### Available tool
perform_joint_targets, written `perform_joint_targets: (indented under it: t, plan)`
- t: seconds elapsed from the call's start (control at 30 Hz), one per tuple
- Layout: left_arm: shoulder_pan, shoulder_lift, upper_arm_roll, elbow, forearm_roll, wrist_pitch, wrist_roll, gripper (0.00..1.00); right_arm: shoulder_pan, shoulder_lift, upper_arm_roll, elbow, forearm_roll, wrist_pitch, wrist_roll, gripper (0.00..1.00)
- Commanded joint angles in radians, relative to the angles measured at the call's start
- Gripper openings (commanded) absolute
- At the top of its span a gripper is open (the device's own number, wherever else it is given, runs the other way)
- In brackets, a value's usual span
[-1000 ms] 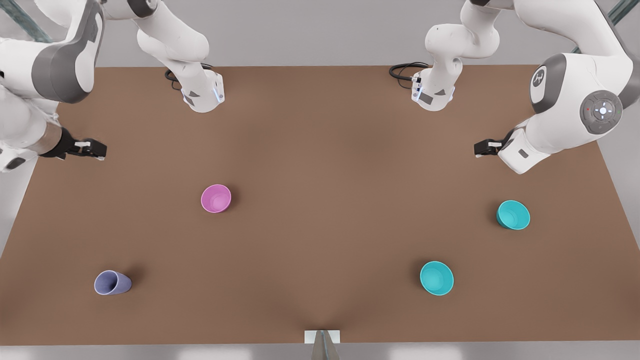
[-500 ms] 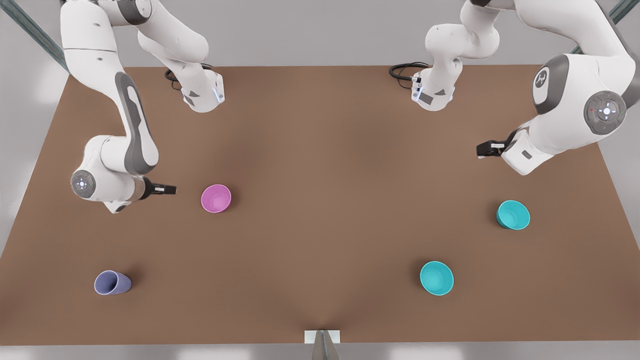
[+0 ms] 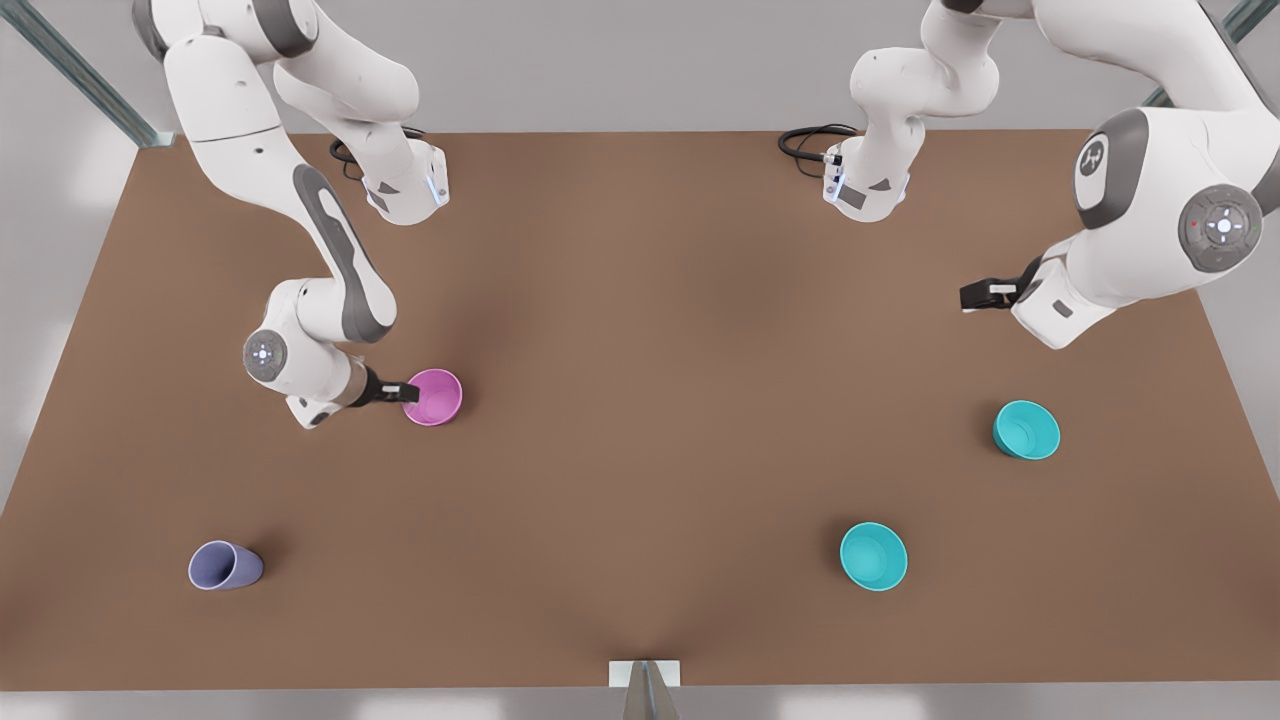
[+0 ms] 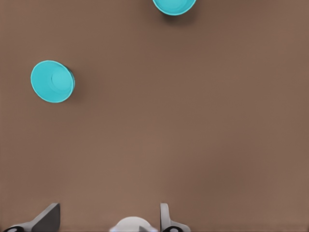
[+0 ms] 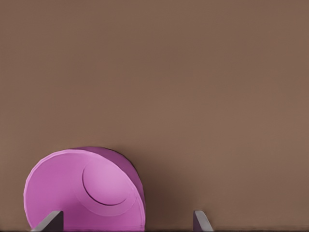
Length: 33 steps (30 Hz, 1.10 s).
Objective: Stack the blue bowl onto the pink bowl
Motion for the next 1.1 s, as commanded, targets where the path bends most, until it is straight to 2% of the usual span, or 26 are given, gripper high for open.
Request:
perform_joint_targets:
  t: [0.0, 0.37, 0.4, 0.43, 0.5, 0.57, 0.77, 0.9, 0.97, 1.07]
  plan:
    - [0.001, 0.001, -0.001, 0.001, -0.002, -0.032, -0.013, 1.0, 0.009, -0.011, 0.0, -0.048, 0.003, 0.162, 0.038, 1.0]
    - [0.003, 0.001, -0.001, 0.03, -0.002, -0.034, -0.014, 1.0, 0.017, 0.073, 0.002, -0.059, 0.003, 0.214, 0.04, 1.0]
    - [0.003, 0.001, -0.001, 0.03, -0.002, -0.037, -0.014, 1.0, 0.016, 0.074, 0.002, -0.057, 0.003, 0.213, 0.04, 0.87]
    - [0.001, 0.001, -0.001, 0.027, -0.002, -0.043, -0.016, 1.0, 0.012, 0.074, 0.002, -0.057, 0.003, 0.211, 0.04, 0.65]
    - [0.001, -0.001, -0.001, 0.028, 0.0, -0.043, -0.019, 1.0, 0.011, 0.073, 0.002, -0.047, 0.003, 0.2, 0.038, 0.33]
    - [0.001, -0.002, -0.001, 0.028, 0.0, -0.043, -0.019, 1.0, 0.012, 0.073, 0.002, -0.039, 0.003, 0.194, 0.035, 0.23]
    - [0.001, -0.005, -0.001, 0.025, -0.002, -0.06, -0.019, 1.0, 0.016, 0.047, 0.005, -0.015, 0.002, 0.153, -0.009, 0.21]
    - [0.001, -0.002, -0.001, 0.024, -0.002, -0.06, -0.019, 1.0, 0.02, 0.01, 0.107, 0.111, 0.092, 0.121, -0.005, 0.21]
    - [0.001, -0.001, -0.001, 0.024, -0.002, -0.058, -0.019, 1.0, 0.037, 0.106, 0.19, 0.274, 0.189, 0.107, 0.029, 0.21]
    - [0.001, 0.001, -0.001, 0.024, -0.002, -0.054, -0.019, 1.0, 0.195, 0.333, 0.187, 0.58, 0.206, 0.113, 0.198, 0.21]
